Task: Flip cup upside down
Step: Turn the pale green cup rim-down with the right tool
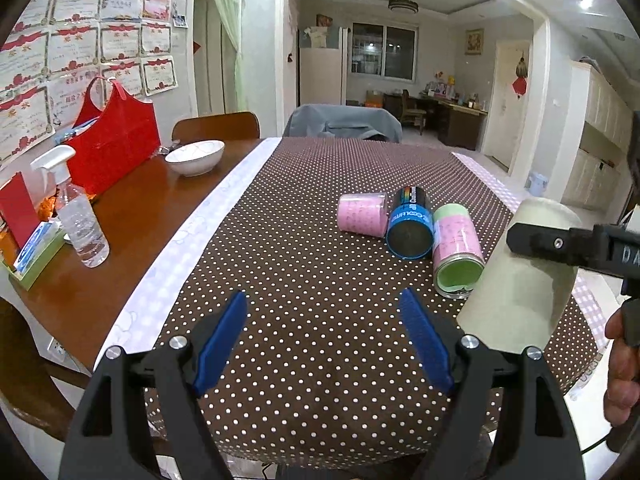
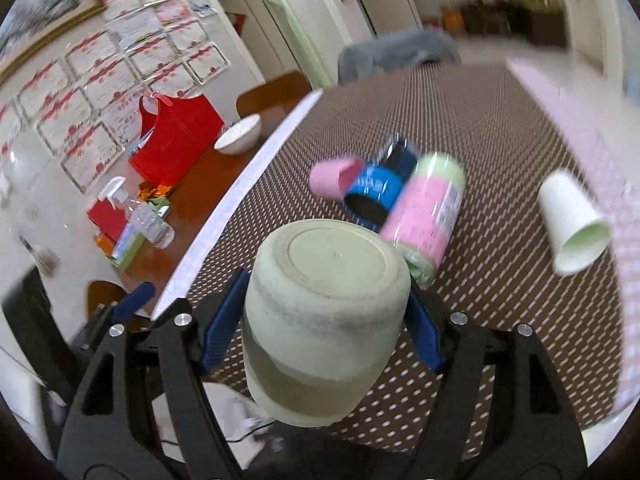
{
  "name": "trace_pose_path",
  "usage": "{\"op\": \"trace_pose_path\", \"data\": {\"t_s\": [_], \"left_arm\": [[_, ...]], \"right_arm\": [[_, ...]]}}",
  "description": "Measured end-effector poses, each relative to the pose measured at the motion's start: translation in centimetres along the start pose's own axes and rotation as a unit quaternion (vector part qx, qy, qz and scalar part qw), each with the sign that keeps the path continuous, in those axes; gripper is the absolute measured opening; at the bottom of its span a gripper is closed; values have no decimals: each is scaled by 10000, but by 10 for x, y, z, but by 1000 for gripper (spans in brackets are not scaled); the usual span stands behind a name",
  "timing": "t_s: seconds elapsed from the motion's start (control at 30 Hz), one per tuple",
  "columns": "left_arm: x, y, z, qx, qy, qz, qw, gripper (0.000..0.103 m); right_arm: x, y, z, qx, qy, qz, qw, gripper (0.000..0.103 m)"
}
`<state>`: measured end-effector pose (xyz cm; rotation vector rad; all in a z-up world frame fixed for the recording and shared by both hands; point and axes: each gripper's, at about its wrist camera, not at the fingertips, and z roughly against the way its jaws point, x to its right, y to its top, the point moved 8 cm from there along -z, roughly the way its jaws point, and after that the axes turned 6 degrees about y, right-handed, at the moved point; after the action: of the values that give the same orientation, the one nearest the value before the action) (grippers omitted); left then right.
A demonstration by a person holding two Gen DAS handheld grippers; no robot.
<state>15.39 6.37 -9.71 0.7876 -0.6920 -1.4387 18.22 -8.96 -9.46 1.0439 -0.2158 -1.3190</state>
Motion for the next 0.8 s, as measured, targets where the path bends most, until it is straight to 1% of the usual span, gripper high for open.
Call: {"op": "trace_pose_path", "data": {"t_s": [0.17,0.27,0.4,0.53,0.8], "left_arm": [[0,2,10,91,3,77,9999,78],[-2,2,12,104,-1,131,9999,78],[-6,-1,9,51,5,209,9998,78],[-10,-6,6,-20,3,240,9997,78],[-11,-10,3,-75,-28,261,9996,78]], "right_arm": [[-11,2,1,397,-409,636,9963,72],[-12,1,-2,592,-680,997,9909,72],[-11,-3,-12,739,-1019,1354,9828,72],[-8,-11,-24,731,-1155,1559,9783,72],[-10,-21,-38,687,-1161,1756,9752,72]]}}
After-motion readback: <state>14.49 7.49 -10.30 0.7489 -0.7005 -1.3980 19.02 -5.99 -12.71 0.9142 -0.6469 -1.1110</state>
